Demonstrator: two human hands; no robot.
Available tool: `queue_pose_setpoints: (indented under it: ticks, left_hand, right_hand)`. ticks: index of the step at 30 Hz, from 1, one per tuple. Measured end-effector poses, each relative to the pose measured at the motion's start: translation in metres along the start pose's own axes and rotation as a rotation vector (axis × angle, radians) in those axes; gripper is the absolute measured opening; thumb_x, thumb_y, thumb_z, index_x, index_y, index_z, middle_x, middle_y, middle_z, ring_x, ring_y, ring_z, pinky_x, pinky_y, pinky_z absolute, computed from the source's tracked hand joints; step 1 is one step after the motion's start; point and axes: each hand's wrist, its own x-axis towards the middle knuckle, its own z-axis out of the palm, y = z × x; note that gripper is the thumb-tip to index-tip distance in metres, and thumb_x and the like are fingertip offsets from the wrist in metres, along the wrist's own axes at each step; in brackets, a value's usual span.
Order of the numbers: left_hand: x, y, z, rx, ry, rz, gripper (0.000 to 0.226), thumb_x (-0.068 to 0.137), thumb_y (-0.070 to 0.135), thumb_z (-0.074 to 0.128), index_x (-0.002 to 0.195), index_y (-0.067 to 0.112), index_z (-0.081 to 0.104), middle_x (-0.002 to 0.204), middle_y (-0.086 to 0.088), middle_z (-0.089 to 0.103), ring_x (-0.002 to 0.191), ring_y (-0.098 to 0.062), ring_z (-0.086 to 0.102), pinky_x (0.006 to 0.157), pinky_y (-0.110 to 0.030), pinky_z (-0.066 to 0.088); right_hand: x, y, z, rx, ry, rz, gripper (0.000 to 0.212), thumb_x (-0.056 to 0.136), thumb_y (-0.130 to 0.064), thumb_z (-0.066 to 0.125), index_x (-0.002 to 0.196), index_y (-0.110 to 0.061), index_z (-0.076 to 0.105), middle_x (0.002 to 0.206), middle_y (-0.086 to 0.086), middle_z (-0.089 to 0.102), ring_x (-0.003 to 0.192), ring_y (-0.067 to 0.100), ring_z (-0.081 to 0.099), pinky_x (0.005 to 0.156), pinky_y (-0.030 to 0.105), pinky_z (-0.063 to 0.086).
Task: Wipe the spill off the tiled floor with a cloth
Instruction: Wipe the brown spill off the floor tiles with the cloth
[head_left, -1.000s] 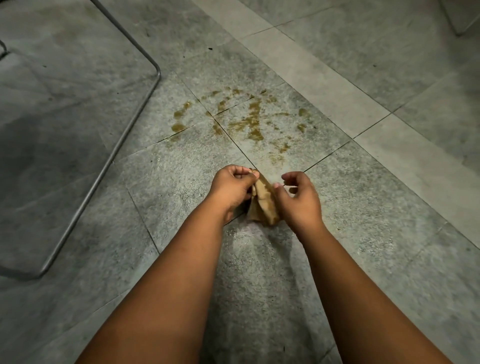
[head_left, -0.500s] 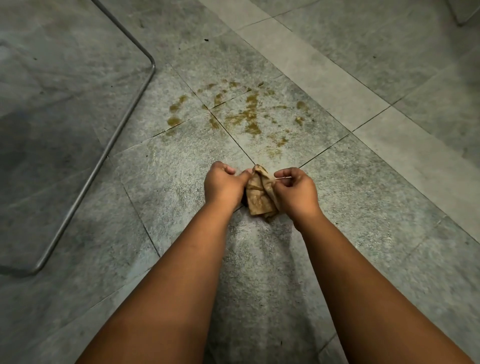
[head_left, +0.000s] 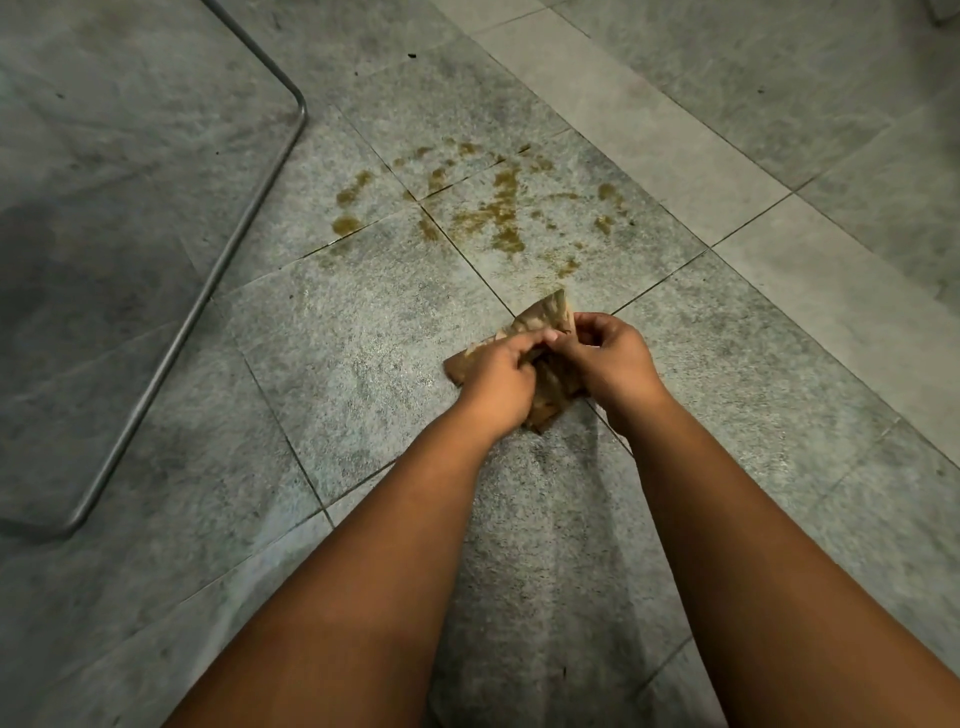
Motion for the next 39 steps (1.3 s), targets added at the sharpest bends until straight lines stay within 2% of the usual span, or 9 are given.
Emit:
queue_pose_setpoints:
  ticks: [3,7,14,17,23,26,30,34,39]
  left_hand:
    - [-0.001,-0.002,-0.011,0.449,0.198,0.168,0.043,0.097,0.013,0.051,0.136,0.03,0.053,0.134,0.011,0.051,0.12,-0.013,0.042,0.102,-0.033,0.039]
    - [0.005,-0.004,-0.017,0.715,0.239,0.244,0.043,0.098,0.03,0.048,0.141,0.027,0.046,0.143,0.006,0.047,0.129,-0.018,0.034,0.102,-0.037,0.033]
    - [0.022,0.007,-0.018,0.875,0.146,0.197,0.056,0.102,0.047,0.03,0.153,0.025,0.02,0.161,0.001,0.016,0.149,-0.02,0.001,0.118,-0.043,0.005]
    - [0.028,0.001,-0.02,0.913,0.123,0.118,0.061,0.102,0.05,0.024,0.155,0.024,0.009,0.163,-0.001,0.003,0.149,-0.021,-0.01,0.12,-0.044,-0.005]
    - [0.03,-0.016,-0.019,0.976,0.115,0.07,0.061,0.102,0.049,0.016,0.155,0.023,0.001,0.163,-0.002,-0.007,0.147,-0.021,-0.017,0.119,-0.046,-0.008]
    - [0.041,-0.02,-0.017,0.997,0.115,0.078,0.06,0.103,0.047,0.015,0.155,0.022,0.0,0.162,-0.001,-0.008,0.147,-0.02,-0.017,0.12,-0.044,-0.008]
    - [0.06,-0.018,-0.012,1.025,0.148,0.118,0.057,0.103,0.04,0.015,0.155,0.021,-0.002,0.162,0.0,-0.01,0.147,-0.019,-0.018,0.12,-0.045,-0.007]
    - [0.089,-0.01,-0.015,1.063,0.177,0.139,0.057,0.103,0.037,0.01,0.154,0.018,-0.006,0.162,0.0,-0.014,0.146,-0.018,-0.02,0.12,-0.043,-0.007]
    - [0.118,-0.013,-0.018,1.026,0.204,0.157,0.057,0.103,0.039,0.007,0.154,0.019,-0.007,0.161,0.003,-0.015,0.146,-0.013,-0.02,0.119,-0.038,-0.012]
  right_hand:
    - [0.007,-0.007,-0.003,-0.057,0.05,-0.016,0.009,0.088,-0.008,0.066,0.088,-0.017,0.066,0.082,0.005,0.069,0.082,0.024,0.068,0.079,0.046,0.058]
    - [0.017,-0.03,-0.01,-0.108,0.077,-0.065,0.011,0.09,-0.006,0.063,0.091,-0.016,0.067,0.086,0.006,0.068,0.084,0.025,0.066,0.078,0.042,0.058]
    - [0.042,-0.087,-0.032,-0.366,0.254,-0.4,0.022,0.087,-0.013,0.061,0.101,-0.025,0.071,0.087,-0.012,0.067,0.089,0.014,0.066,0.08,0.037,0.056]
    - [0.043,-0.082,-0.034,-0.455,0.277,-0.496,0.029,0.085,-0.013,0.062,0.109,-0.026,0.071,0.101,-0.005,0.07,0.094,0.014,0.065,0.085,0.039,0.054]
    - [0.021,0.021,-0.019,-0.932,-0.102,-0.524,0.025,0.083,-0.02,0.066,0.107,-0.021,0.072,0.109,0.004,0.068,0.101,0.028,0.061,0.086,0.038,0.048]
    - [0.023,0.039,-0.016,-0.929,-0.013,-0.517,0.031,0.082,-0.034,0.056,0.106,-0.022,0.071,0.113,0.0,0.063,0.104,0.027,0.053,0.089,0.041,0.045]
    - [0.04,0.018,-0.008,-0.893,0.271,-0.445,0.048,0.087,-0.043,0.058,0.13,-0.022,0.055,0.135,0.011,0.047,0.126,0.032,0.037,0.106,0.043,0.034]
    - [0.063,0.018,0.012,-1.034,0.141,-0.268,0.077,0.085,-0.069,0.044,0.15,-0.039,0.014,0.16,0.009,0.009,0.145,0.041,-0.002,0.118,0.056,0.004]
    - [0.083,0.037,0.026,-1.081,0.173,-0.269,0.064,0.092,-0.064,0.025,0.15,-0.045,0.004,0.162,0.004,0.0,0.144,0.04,-0.016,0.115,0.058,-0.009]
